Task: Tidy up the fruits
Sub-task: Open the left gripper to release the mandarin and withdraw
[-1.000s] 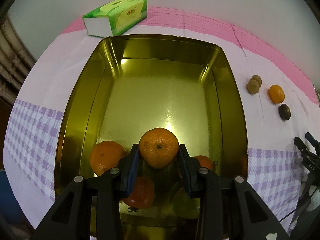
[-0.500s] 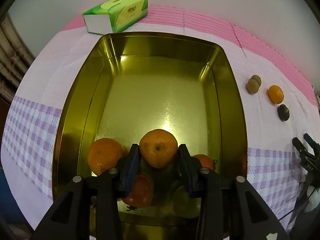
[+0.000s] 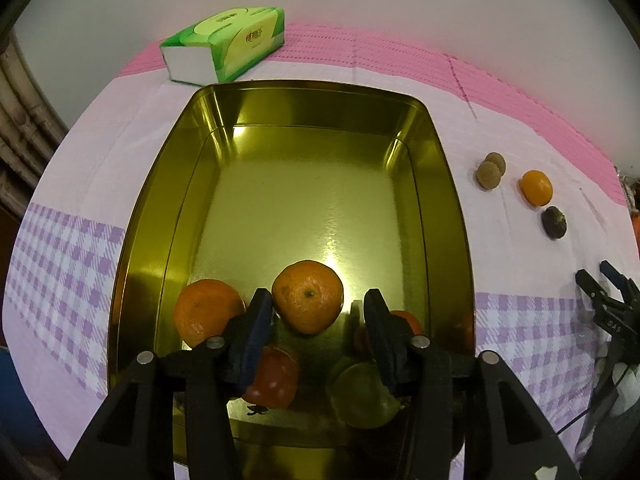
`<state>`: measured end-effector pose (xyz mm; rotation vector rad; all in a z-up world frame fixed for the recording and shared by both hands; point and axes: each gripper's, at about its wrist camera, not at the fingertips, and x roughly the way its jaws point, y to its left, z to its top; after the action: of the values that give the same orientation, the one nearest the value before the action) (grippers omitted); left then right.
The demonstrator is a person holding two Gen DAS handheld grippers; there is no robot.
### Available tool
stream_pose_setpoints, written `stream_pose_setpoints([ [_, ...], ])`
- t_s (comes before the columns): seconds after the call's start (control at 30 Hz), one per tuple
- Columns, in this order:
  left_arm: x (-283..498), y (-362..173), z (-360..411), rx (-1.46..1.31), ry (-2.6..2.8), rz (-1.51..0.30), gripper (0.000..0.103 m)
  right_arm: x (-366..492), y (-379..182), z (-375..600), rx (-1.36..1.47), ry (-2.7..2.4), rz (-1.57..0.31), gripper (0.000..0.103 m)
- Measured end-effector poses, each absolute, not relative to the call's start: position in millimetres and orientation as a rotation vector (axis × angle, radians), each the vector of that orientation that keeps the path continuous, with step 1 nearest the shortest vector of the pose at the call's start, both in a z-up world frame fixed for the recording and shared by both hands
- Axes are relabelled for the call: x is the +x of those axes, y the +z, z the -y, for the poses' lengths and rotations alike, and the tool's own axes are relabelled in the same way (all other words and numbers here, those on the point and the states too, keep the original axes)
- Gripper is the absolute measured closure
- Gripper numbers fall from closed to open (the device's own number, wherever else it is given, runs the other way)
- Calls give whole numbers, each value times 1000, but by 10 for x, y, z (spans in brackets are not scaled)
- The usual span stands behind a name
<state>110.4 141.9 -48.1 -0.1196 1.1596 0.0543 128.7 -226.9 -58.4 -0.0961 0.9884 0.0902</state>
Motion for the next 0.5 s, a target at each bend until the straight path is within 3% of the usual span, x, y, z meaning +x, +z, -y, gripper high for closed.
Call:
stream_pose_setpoints([
  [0.13,1062,-424,-1441,-137,52,-1154,58,1287,-585,2267,-96,90,-988,0],
  [0.2,1036,-373,-1459,-142,53,-1149,53,1285,-585,2268,-96,90,-988,0],
  [0.27,1004,-327,-1447,-151,45,-1139,41,1284,-585,2267,-95,89,-989,0],
  [0.5,893,-226,-1420,-164,5,-1132,41,1281,-586,2269,-96,90,-989,0],
])
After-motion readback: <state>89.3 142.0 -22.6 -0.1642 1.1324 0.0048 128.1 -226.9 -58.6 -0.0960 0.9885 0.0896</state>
